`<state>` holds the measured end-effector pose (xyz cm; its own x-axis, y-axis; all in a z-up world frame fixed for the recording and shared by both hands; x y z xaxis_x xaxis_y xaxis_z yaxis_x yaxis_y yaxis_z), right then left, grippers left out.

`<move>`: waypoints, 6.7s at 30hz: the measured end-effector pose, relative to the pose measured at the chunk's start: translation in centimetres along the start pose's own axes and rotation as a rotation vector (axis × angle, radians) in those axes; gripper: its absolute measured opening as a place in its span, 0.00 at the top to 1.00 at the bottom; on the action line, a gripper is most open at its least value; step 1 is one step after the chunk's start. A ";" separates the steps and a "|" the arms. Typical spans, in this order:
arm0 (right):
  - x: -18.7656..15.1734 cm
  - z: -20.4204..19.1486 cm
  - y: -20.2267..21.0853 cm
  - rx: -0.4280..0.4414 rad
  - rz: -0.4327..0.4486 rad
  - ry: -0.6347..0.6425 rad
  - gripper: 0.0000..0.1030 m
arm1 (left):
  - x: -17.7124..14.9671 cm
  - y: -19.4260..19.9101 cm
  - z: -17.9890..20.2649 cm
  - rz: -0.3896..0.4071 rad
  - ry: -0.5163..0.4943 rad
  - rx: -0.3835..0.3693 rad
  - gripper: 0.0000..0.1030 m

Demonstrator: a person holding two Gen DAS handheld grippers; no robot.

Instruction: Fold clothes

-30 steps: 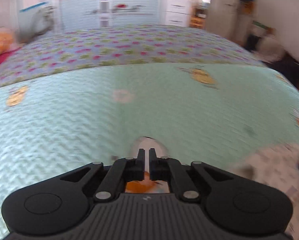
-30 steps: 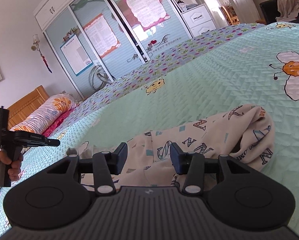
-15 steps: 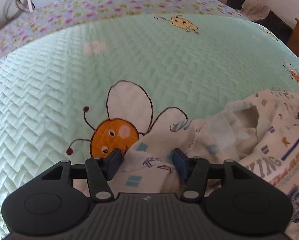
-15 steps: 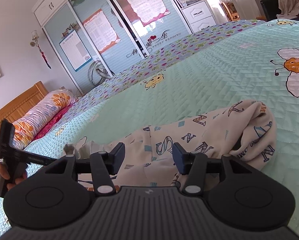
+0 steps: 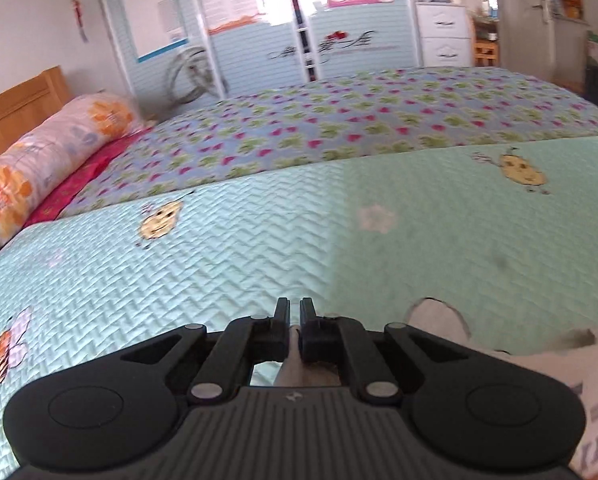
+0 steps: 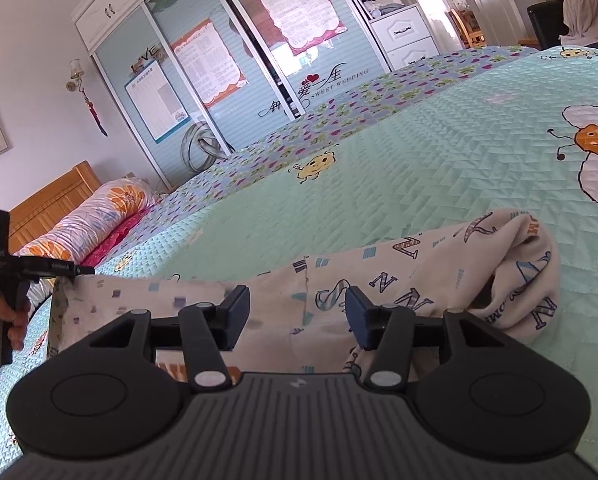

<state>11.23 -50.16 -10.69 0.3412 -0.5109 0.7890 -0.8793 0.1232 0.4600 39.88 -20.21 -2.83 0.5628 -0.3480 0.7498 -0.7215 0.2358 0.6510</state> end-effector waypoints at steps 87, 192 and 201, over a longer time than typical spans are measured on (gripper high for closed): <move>-1.1 -1.4 -1.6 0.065 -0.085 0.097 0.33 | -11.3 8.3 -15.1 -0.034 0.408 0.262 0.91; -6.5 -7.8 14.1 0.214 -0.431 0.066 0.91 | -24.2 18.9 15.4 -0.112 0.332 -0.787 0.80; -6.6 -7.0 16.5 0.123 -0.381 0.130 0.77 | -26.0 26.6 17.7 0.039 0.077 -0.781 1.00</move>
<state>-3.22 -38.81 -5.50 0.6820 -0.3881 0.6199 -0.7123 -0.1602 0.6834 -1.07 -20.95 -7.17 0.5896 -0.2693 0.7615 -0.2646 0.8264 0.4971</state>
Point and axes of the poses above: each gripper's, at about its wrist camera, not at the fingertips, and y roughly against the way its jaws point, z to its right, x to its top, the point moved 2 cm from there along -y, roughly the way its jaws point, and after that the axes turned 11 degrees about -x, right-handed, at the moved point
